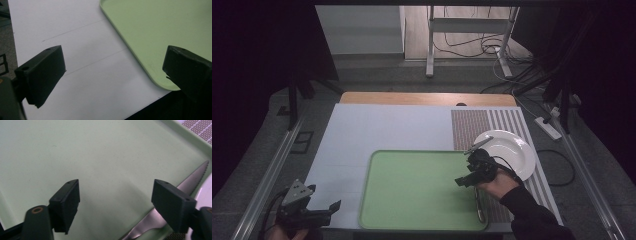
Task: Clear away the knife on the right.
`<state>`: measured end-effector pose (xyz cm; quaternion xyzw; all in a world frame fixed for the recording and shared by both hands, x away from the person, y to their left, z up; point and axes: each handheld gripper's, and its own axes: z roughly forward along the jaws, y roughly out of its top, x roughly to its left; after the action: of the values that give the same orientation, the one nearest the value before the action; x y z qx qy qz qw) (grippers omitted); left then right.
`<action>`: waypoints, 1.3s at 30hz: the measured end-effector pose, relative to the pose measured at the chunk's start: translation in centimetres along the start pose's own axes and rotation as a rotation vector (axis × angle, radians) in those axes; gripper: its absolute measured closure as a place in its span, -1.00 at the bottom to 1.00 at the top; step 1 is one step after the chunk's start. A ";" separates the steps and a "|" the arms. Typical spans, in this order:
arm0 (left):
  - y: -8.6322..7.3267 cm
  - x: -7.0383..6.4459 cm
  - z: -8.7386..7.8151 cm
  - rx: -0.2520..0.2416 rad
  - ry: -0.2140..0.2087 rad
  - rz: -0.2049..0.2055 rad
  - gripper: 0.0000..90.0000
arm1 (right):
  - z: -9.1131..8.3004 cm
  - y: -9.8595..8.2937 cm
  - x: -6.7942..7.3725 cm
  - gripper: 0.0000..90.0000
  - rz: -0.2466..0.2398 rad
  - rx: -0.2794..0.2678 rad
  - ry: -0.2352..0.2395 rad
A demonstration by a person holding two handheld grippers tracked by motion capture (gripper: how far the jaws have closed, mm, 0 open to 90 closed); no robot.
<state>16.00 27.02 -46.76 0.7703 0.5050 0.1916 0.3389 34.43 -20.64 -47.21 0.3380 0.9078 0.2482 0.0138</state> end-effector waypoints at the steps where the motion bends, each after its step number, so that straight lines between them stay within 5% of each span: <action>1: 0.0 0.0 0.0 0.000 0.000 0.000 -0.90 | -0.1 -0.1 0.0 -0.52 -0.001 -0.003 0.000; 22: 0.0 0.0 0.0 0.000 0.000 0.000 -0.90 | -1.8 -1.3 -0.1 -0.92 -0.004 -0.072 -0.047; 38: 0.0 0.0 0.0 0.001 0.001 0.001 -0.90 | -2.8 -2.3 -0.2 -0.94 0.017 -0.098 -0.054; 39: 0.0 0.0 0.0 0.001 0.002 0.001 -0.90 | -3.6 -3.4 -0.1 -0.96 0.005 -0.133 -0.087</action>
<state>15.99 27.01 -46.75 0.7705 0.5049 0.1922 0.3382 31.78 -24.47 -45.65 0.3488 0.8871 0.2929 0.0748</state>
